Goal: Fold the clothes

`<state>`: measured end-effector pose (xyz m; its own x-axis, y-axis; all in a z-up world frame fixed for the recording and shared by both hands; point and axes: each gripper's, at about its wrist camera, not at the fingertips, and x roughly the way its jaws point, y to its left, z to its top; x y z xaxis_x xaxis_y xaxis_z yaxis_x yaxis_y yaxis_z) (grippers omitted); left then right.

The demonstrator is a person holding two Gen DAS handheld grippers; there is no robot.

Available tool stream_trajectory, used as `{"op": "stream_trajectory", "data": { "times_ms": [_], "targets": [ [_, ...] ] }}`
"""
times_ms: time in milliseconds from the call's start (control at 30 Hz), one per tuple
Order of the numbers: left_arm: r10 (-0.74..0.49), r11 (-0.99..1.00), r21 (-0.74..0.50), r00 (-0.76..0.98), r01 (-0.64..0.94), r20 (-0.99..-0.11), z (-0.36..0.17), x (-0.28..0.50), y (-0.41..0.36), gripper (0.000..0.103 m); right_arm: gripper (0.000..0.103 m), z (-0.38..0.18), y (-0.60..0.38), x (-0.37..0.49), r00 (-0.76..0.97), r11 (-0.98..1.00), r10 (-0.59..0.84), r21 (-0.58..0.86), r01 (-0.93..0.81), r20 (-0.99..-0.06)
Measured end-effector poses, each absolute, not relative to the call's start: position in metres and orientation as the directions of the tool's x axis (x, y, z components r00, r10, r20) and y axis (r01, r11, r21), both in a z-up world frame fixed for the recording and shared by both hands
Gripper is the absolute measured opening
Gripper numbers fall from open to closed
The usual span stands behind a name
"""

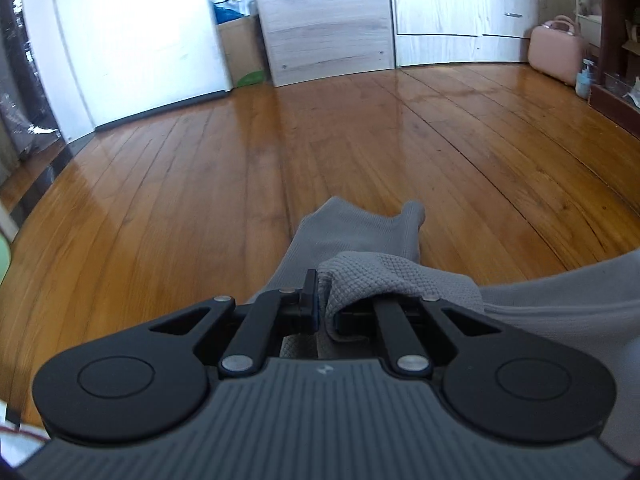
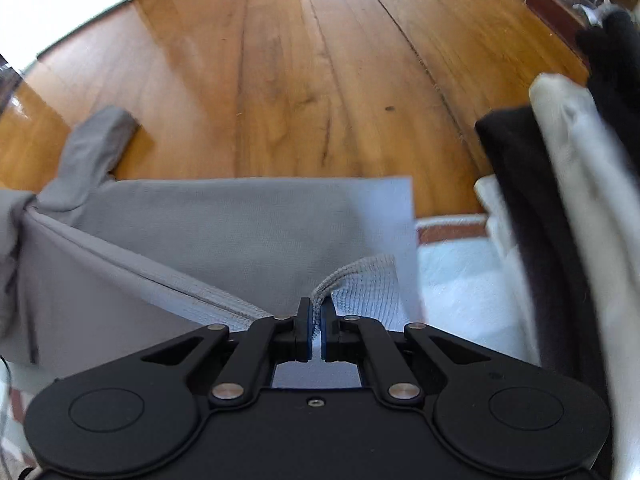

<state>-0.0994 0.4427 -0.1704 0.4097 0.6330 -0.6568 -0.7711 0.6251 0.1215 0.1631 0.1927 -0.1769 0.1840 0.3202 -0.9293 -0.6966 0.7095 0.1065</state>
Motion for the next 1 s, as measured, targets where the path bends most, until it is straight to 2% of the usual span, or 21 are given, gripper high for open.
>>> {"op": "stream_trajectory", "data": {
  "times_ms": [167,267,333,533,767,833,867,1000],
  "targets": [
    [0.612,0.612,0.088,0.4,-0.786,-0.682,-0.2,-0.091,0.453,0.007,0.005,-0.188,0.209,0.179,0.265,0.69,0.32,0.032,-0.723,-0.909],
    [0.599,0.604,0.069,0.395,-0.794,-0.696,-0.217,-0.087,0.459,0.007,0.005,-0.213,0.201,0.189,0.205,0.743,0.351,0.138,-0.655,-0.914],
    [0.595,0.602,0.058,0.399,-0.797,-0.697,-0.219,-0.087,0.463,0.007,0.006,-0.224,0.199,0.193,0.237,0.747,0.367,0.133,-0.651,-0.899],
    [0.584,0.595,0.024,0.412,-0.803,-0.699,-0.224,-0.088,0.475,0.007,0.005,-0.222,0.215,0.172,0.363,0.576,0.301,-0.135,-0.807,-0.882],
    [0.571,0.586,-0.016,0.427,-0.81,-0.701,-0.23,-0.089,0.489,0.007,0.006,-0.233,0.234,0.2,0.337,0.634,0.294,-0.081,-0.769,-0.894],
    [0.572,0.577,-0.031,0.431,-0.816,-0.698,-0.234,-0.09,0.495,0.007,0.01,-0.236,0.239,0.207,0.33,0.65,0.292,-0.066,-0.757,-0.898],
    [0.572,0.566,-0.052,0.437,-0.823,-0.695,-0.237,-0.092,0.499,0.011,0.014,-0.237,0.241,0.212,0.326,0.658,0.292,-0.059,-0.751,-0.899],
    [0.553,0.507,-0.153,0.456,-0.848,-0.697,-0.245,-0.098,0.515,0.018,0.018,-0.241,0.237,0.235,0.361,0.711,0.27,-0.068,-0.7,-0.893]
  ]
}}
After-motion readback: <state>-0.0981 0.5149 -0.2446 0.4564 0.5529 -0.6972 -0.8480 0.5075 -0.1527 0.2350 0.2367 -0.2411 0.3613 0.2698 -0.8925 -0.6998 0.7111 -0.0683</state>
